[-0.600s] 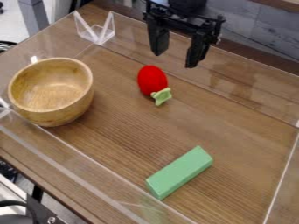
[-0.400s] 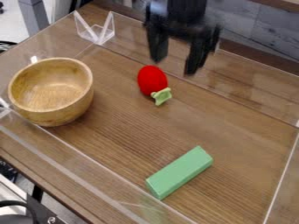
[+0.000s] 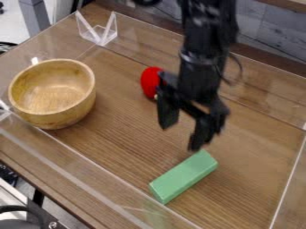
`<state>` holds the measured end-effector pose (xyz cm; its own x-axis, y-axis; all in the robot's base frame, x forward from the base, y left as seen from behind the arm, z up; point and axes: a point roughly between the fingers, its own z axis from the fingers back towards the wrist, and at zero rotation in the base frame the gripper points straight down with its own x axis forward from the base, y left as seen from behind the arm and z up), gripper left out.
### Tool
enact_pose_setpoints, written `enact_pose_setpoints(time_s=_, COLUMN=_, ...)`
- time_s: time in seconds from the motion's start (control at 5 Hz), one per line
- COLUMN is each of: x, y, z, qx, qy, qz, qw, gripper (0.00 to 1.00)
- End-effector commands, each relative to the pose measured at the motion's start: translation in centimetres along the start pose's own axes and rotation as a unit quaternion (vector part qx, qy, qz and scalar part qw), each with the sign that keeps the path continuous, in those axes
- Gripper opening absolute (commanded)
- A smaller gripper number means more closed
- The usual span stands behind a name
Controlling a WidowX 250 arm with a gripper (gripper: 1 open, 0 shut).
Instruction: Put the green stick in the brown bowl
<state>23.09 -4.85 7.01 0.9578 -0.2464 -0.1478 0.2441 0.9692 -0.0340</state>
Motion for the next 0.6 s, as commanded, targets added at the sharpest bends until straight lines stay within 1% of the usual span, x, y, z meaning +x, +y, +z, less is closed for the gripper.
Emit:
enact_pose_setpoints(time_s=0.0, x=-0.68, y=-1.88, z=-0.51, qx=0.005, qy=-0.027, qz=-0.01, qw=0.9996, gripper=1.0)
enact_pose_setpoints(time_s=0.2, x=-1.26, y=-2.49, z=-0.72, qx=0.01, qy=-0.038, qz=-0.028, qw=0.9988, gripper=1.0)
enact_pose_setpoints(time_s=0.4, x=-1.33, y=-2.41, z=-0.51, qx=0.007, qy=-0.048, qz=-0.033, qw=0.9983, gripper=1.0)
